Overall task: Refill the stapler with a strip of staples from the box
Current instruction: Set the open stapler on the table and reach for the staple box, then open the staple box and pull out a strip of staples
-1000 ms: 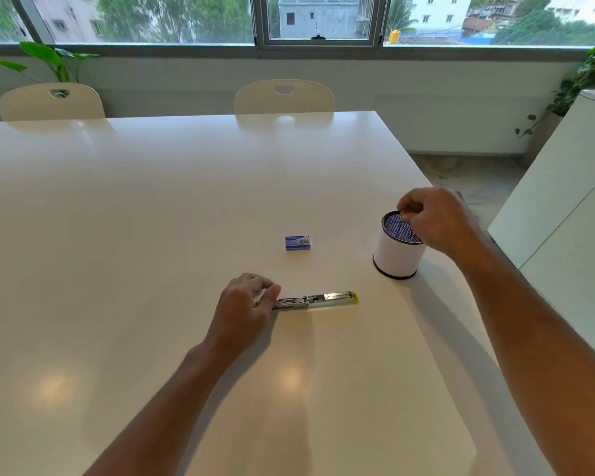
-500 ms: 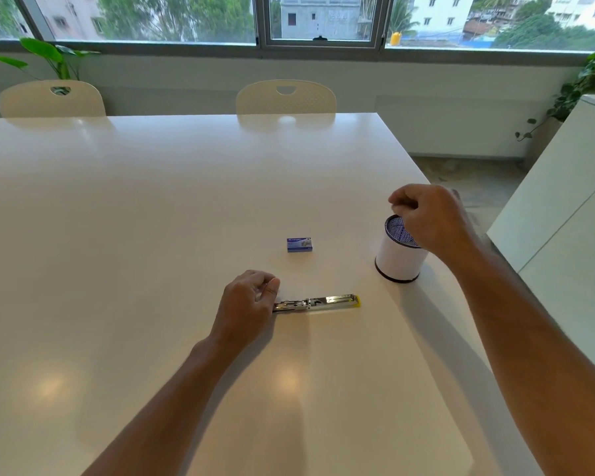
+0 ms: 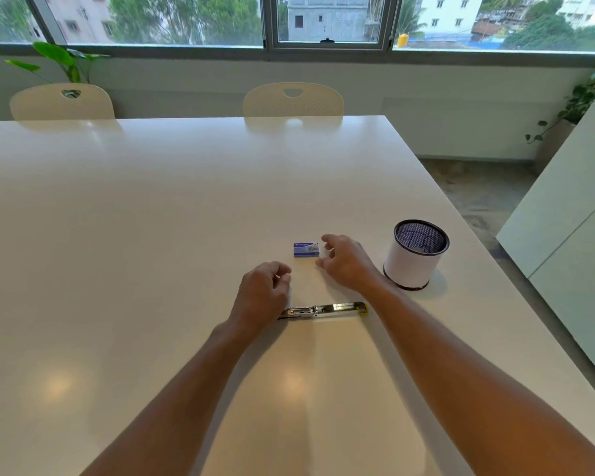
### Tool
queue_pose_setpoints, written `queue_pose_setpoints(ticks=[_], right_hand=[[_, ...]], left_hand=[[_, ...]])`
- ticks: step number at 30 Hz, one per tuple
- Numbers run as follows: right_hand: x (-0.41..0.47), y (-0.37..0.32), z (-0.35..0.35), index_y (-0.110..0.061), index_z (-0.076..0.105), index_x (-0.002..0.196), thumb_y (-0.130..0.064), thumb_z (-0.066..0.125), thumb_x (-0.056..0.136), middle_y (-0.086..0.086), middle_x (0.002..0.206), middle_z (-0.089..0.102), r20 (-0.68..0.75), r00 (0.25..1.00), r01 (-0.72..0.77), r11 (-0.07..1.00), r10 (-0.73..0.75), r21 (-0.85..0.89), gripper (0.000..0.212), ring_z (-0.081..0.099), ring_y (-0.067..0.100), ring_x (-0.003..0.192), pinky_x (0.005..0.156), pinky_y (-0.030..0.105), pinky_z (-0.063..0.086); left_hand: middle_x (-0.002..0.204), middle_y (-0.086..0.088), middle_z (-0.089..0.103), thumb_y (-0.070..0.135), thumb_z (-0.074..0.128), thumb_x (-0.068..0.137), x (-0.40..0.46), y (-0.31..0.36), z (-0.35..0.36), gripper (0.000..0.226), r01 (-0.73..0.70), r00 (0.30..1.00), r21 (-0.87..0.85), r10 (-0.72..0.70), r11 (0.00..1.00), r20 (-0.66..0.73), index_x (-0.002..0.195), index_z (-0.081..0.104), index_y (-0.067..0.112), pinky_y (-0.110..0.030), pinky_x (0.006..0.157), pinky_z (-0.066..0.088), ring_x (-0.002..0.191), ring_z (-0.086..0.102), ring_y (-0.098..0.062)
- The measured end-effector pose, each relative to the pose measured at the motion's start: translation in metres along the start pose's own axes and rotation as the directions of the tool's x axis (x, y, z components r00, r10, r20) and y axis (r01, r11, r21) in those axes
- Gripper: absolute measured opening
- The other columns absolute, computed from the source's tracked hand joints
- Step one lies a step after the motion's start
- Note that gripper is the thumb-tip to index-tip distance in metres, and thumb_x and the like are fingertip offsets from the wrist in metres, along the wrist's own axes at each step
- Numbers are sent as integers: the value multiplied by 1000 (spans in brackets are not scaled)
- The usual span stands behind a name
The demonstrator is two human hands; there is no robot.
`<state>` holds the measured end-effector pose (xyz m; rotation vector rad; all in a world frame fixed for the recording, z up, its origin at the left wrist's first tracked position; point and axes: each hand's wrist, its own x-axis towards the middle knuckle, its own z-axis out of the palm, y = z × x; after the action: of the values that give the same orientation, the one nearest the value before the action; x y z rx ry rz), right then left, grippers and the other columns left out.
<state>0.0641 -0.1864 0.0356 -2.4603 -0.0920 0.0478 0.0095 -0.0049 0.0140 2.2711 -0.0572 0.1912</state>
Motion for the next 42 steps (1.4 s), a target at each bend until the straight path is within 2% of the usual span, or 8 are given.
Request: queue_pose_setpoints(ticks=[4,12,15,19,25,31,37,42], right_hand=[[17,1,5,-8,52,142,-24,68,93,13,140,49,45,999,-19,999,21,-40,54,54,29,124,108,36,43],[19,3,7,-10,63,126,-25,60,97,8,123,56,43,999,30,998,-28,-48,33,56,25,112,97,33,45],[8,4,8,-13,66,119,-22,63,94,3,102,64,8,998,62,998,-62,16,27,60,24,98,85,33,45],[-10,6,11,-12,67,117,-20,67,92,4,97,70,-40,991,130,989,-127,73,26,62,21,89,82,35,51],[-26,4,14,-15,70,106,-13,71,88,2,91,70,-125,971,218,968,-203,126,18,62,18,81,76,34,52],[-31,-3,13,-11,73,114,-10,74,87,10,99,76,-168,976,179,952,-140,249,27,69,27,90,85,40,56],[-26,-2,13,-11,69,127,-15,72,91,4,104,77,-122,992,63,895,-10,441,36,66,8,82,88,28,55],[-27,-3,14,-12,70,124,-17,73,90,5,96,76,-135,990,43,873,27,487,34,67,14,81,86,32,57]], left_hand=[[100,-5,76,13,62,97,3,0,0,17,24,1000,0,-24,1000,-2,108,75,10,-25,82,48,87,65,-18],[93,3,68,18,64,98,11,9,-1,15,100,994,-55,-102,993,-31,109,72,12,-17,69,41,85,61,-14],[86,3,67,29,69,95,18,12,1,17,180,980,-163,-191,970,-55,102,66,14,-19,64,46,79,63,-13],[91,-12,75,34,75,92,25,15,5,24,278,957,-343,-290,897,17,95,61,15,-42,77,62,80,75,-23],[90,-18,73,16,79,90,20,19,6,18,346,930,-576,-351,740,109,92,65,5,-36,79,64,73,74,-22],[86,-17,72,7,78,89,17,16,3,13,310,933,-681,-351,664,83,91,68,-1,-37,82,64,75,73,-23],[89,-22,74,4,79,87,18,13,3,9,289,925,-736,-376,612,51,86,72,-1,-34,79,64,78,74,-26],[88,-20,77,7,80,87,17,7,2,9,298,919,-750,-390,591,57,89,76,-1,-35,81,64,78,76,-25]])
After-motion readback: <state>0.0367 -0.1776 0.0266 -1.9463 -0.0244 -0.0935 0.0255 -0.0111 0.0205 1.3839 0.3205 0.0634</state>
